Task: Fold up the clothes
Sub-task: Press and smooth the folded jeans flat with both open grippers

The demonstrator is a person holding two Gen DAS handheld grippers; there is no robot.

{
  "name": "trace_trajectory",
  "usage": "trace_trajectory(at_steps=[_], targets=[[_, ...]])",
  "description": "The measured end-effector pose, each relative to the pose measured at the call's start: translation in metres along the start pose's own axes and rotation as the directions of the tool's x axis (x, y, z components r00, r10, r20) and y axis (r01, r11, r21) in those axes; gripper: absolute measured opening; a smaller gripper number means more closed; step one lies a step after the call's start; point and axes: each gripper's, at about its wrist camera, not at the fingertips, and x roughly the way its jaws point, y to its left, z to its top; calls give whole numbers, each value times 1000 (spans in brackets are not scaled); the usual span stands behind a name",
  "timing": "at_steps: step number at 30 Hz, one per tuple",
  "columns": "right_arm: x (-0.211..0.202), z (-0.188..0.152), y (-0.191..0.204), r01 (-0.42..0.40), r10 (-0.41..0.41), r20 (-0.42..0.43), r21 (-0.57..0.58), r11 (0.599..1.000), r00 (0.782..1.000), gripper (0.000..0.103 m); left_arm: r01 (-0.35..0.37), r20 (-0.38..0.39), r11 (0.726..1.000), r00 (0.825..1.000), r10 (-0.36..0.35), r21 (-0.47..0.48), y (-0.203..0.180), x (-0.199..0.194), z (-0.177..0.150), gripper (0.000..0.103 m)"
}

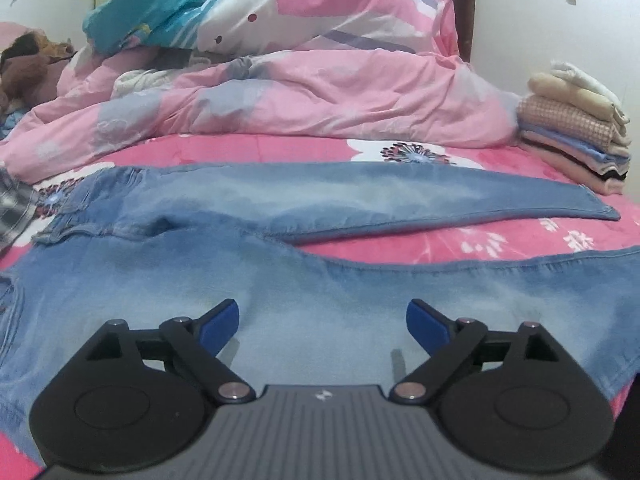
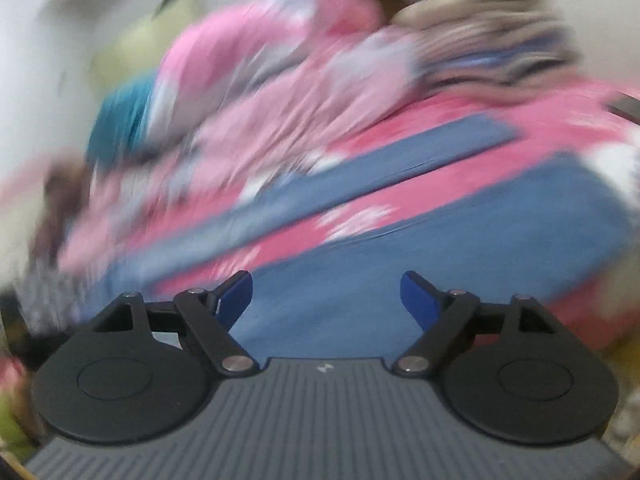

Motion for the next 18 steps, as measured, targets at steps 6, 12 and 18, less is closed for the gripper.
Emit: trace_trajectory(at_steps=[6,12,18], targets=[[68,-20,52,52,-102,-185,-260,964,977,77,5,-15,1000,1000,-4,20,8,7,-20,92],[31,-34,57,69,-161,-280,-313,947,946,71,48,11,999,999,-48,15,18,12,-26,97],[55,-28,82,59,-141,-271,-291,955,952,71,48,20,999,999,-48,19,16,11,-28,98]])
